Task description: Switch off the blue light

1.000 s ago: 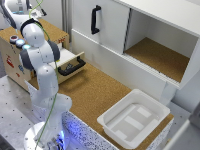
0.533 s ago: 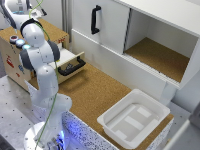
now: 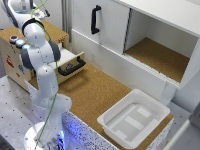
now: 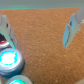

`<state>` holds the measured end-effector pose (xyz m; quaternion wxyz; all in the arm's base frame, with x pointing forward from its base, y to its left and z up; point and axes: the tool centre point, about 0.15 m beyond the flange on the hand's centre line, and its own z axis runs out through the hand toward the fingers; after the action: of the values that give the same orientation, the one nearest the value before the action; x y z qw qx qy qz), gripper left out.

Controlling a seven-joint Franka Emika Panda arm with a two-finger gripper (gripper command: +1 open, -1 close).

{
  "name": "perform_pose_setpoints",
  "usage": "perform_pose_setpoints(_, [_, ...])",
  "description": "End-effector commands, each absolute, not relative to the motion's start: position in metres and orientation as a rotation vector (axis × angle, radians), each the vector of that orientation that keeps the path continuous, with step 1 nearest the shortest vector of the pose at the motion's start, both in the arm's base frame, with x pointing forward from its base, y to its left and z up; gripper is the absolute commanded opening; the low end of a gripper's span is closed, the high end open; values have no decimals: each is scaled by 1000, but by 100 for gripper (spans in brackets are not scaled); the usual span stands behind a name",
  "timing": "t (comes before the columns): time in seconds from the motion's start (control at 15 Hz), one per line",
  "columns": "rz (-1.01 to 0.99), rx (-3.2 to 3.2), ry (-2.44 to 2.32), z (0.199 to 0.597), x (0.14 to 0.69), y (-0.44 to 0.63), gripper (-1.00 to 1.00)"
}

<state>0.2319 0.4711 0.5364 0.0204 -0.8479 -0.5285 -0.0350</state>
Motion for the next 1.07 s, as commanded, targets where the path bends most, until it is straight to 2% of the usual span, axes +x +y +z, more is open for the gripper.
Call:
perform_pose_setpoints(0.0, [-122,-2835,-1272,527,253,436,100])
perform_pose_setpoints(0.47, [-233,-3120,-947,535,262,389,100])
perform_pose_setpoints(1.0, [-144,-3236,-335,531,280,282,100])
